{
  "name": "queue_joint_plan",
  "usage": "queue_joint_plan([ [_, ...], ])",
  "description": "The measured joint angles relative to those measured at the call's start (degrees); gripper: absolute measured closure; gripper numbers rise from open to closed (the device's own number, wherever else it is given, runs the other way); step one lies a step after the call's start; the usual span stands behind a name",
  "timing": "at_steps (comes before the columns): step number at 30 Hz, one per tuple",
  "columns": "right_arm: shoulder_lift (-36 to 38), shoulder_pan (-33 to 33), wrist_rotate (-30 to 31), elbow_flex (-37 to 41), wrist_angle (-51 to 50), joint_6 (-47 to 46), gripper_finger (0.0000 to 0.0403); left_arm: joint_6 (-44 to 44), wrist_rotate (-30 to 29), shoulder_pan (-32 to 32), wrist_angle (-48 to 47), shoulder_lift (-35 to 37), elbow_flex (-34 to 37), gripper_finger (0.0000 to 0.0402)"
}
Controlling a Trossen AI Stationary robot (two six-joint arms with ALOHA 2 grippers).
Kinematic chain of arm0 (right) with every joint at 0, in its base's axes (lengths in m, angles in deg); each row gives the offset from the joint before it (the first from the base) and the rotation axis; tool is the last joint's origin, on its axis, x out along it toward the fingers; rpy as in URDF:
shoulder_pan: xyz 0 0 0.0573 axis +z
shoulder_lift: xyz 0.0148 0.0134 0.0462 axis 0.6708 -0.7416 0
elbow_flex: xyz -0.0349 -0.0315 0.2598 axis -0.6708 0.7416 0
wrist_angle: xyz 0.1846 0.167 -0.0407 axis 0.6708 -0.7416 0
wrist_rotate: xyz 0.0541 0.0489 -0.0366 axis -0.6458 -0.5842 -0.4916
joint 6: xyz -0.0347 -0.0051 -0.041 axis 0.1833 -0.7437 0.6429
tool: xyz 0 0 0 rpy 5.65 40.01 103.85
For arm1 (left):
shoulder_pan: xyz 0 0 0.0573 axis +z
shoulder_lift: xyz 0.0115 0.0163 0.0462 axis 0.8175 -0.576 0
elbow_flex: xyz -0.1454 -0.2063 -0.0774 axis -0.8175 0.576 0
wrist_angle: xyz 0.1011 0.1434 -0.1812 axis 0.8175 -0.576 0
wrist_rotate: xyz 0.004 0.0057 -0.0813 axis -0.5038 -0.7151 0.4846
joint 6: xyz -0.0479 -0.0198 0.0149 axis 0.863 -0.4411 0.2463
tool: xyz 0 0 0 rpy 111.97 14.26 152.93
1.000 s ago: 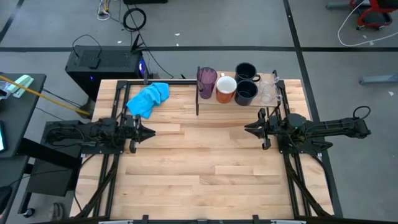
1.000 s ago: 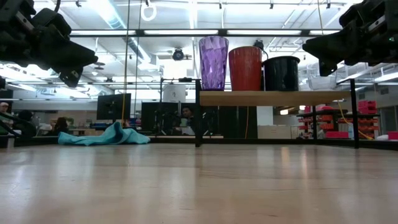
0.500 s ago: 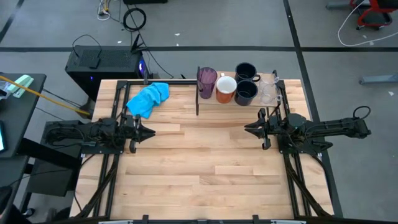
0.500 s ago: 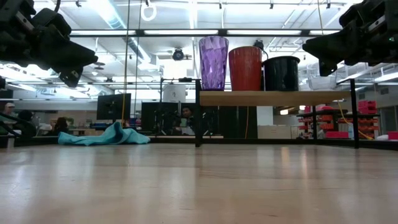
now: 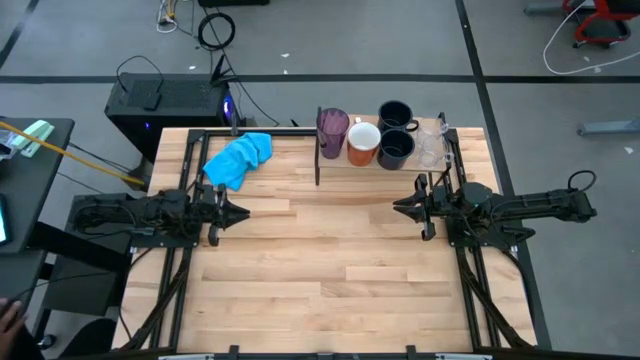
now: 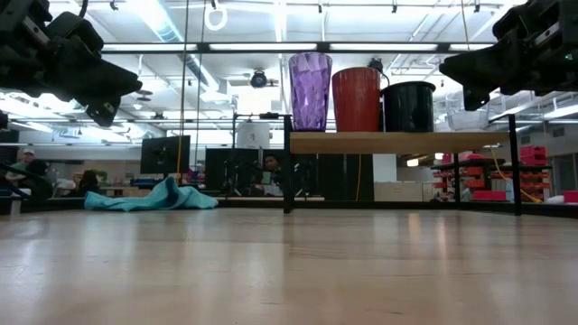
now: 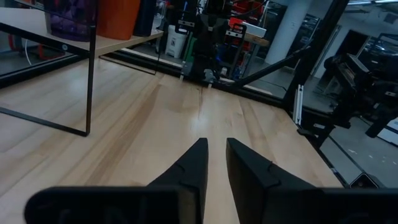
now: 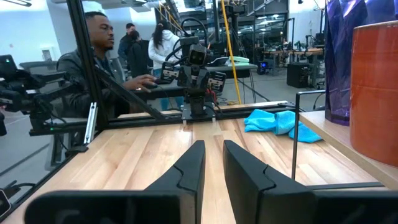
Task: Stack small to large cups/mugs on shelf
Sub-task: Return to Home Position
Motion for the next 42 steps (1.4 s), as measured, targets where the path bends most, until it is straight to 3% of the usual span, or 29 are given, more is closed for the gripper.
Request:
queue_joint_plan([
  [42,0.01,0.00,-0.01,0.00,0.00,-0.01,0.0338,-0.02,0.02,0.00,0.00,0.00,-0.07,0.0332],
])
